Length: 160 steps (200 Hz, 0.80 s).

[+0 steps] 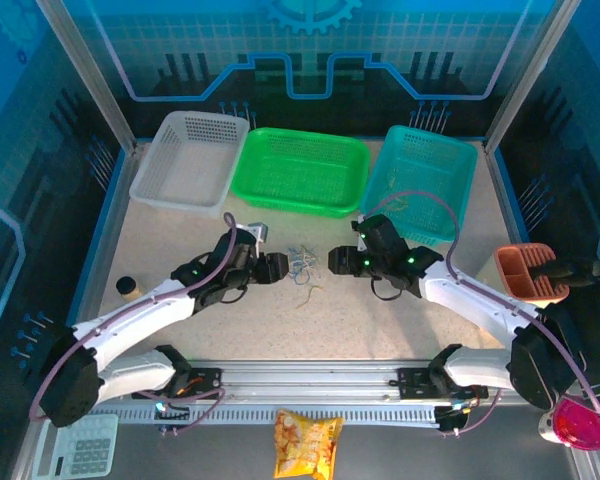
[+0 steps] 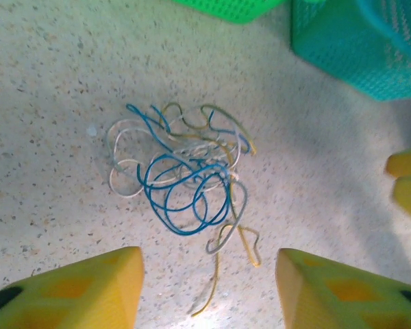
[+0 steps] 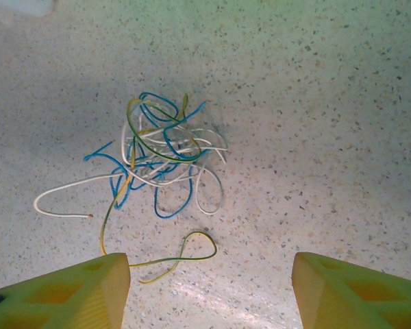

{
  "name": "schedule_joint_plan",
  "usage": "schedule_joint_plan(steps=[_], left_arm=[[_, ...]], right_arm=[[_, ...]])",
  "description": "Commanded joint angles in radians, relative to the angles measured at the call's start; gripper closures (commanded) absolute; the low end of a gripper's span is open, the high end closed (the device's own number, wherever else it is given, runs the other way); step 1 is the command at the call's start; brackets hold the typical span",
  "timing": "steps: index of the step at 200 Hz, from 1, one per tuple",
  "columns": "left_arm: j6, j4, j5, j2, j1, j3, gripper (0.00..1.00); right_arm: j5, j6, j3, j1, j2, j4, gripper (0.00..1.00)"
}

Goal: Untangle the cables

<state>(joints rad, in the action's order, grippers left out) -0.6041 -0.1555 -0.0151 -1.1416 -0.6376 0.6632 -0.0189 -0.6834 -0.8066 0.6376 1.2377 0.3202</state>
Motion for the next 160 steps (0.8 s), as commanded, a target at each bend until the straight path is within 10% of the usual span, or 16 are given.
schedule_joint_plan(steps=[1, 160], left_arm=[[-0.031, 0.077, 0.062, -0.039, -0.007, -0.030, 0.52], [-0.018, 0.199, 0.009, -0.201, -0.049, 0.017, 0.80]], right_arm=[[-0.001, 0.024, -0.051, -0.020, -0.010, -0.024, 0.36], [0.068, 0.028, -0.048, -0.127, -0.068, -0.030, 0.35]])
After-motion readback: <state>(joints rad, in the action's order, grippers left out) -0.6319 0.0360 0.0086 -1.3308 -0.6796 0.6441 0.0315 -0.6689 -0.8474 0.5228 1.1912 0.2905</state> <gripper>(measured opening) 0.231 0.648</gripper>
